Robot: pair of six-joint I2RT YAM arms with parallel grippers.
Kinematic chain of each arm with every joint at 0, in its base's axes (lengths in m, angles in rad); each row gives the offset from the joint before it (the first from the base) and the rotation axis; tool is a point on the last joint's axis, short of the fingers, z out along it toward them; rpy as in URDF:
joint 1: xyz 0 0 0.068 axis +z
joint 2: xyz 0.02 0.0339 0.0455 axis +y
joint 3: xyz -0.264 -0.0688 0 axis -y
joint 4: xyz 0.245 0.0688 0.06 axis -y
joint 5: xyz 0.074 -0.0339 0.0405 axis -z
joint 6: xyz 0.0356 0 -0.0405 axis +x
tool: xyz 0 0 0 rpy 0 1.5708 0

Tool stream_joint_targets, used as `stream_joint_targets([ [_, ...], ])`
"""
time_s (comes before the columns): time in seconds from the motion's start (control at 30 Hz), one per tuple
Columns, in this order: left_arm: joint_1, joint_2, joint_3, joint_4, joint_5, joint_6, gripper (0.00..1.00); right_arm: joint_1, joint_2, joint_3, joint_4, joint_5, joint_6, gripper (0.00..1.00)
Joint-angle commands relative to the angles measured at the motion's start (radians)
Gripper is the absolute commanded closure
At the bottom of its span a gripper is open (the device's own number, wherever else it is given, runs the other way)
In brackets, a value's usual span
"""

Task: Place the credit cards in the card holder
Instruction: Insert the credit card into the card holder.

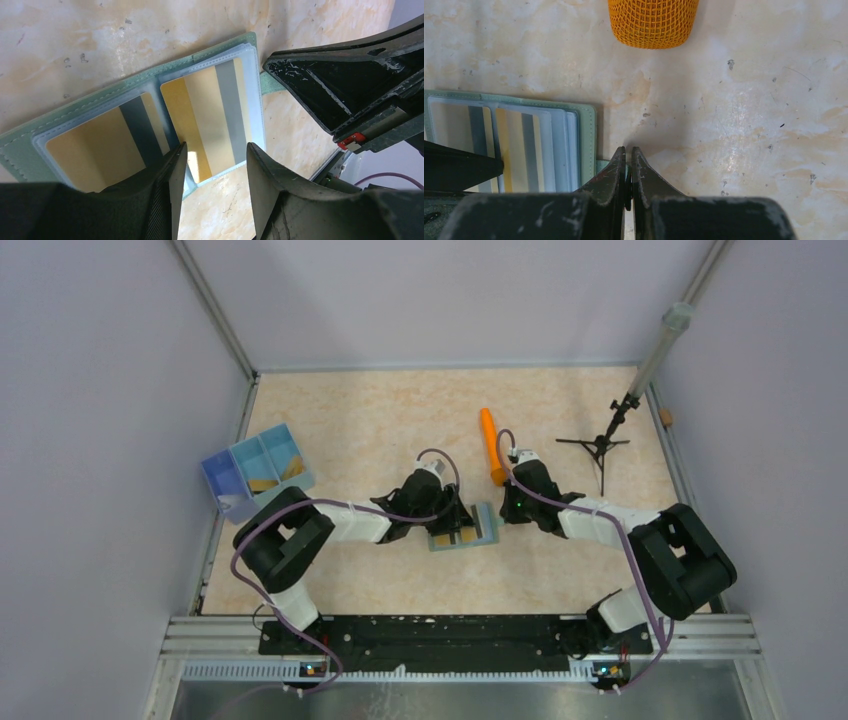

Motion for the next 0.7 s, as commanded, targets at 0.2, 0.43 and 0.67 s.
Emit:
stream_joint_targets([
  [0.2,-0.014,0.047,-0.012,0.132,-0.001,-0.019,0.49,-0.009,-0.011,-0.006,-0.009,-0.001,0.002,1.0],
  [0.43,-0.019,0.028,-0.014,0.153,-0.013,-0.025,0.49,-0.008,-0.014,-0.003,-0.011,0.0,0.003,1.0],
  [0.67,-0.022,0.031,-0.017,0.192,-0.007,-0.028,0.5,-0.009,-0.014,0.004,-0.016,-0.001,0.002,1.0],
])
